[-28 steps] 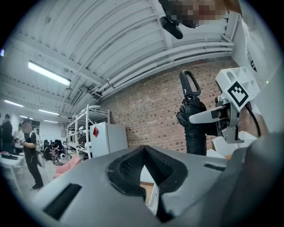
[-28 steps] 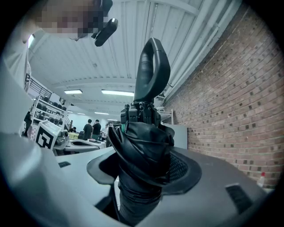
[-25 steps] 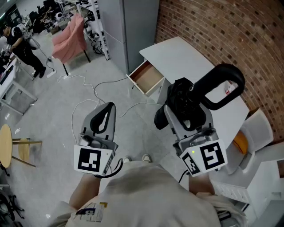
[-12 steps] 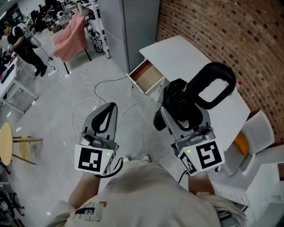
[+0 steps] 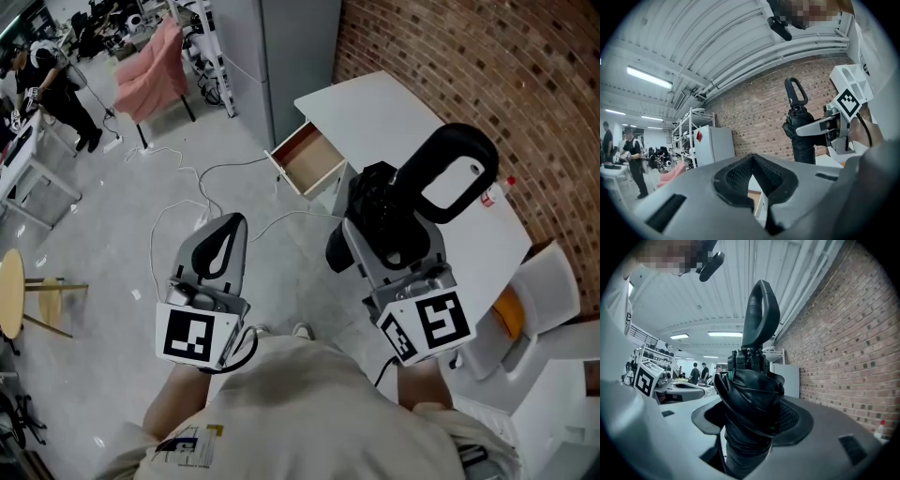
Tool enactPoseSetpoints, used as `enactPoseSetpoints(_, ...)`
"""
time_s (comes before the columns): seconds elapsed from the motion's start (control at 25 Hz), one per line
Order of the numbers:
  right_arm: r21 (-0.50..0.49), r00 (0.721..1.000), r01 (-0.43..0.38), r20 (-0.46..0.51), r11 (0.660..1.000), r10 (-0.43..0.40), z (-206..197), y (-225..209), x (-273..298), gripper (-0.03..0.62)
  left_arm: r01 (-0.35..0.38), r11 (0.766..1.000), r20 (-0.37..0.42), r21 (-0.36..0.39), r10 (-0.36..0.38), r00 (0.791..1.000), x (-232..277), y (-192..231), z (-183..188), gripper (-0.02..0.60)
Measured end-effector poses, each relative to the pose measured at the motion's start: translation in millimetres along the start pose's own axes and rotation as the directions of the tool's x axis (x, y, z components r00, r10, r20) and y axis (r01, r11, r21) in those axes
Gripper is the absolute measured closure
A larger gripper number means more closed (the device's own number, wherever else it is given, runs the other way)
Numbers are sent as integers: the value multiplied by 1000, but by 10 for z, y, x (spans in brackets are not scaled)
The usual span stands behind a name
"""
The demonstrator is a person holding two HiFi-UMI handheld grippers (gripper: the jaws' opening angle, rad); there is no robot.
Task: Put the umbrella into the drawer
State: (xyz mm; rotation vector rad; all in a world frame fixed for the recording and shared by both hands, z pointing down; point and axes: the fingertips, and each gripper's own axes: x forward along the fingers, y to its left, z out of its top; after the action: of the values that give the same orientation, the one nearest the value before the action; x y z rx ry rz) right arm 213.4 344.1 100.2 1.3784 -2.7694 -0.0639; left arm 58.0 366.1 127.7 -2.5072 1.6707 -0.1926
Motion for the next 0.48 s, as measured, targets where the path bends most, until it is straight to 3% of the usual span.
enactPoseSetpoints(0.48,16,1000,-29,-1,999,29,-167,-108,239,332,-16,1000,5,11,16,1000,180,65,-81,574)
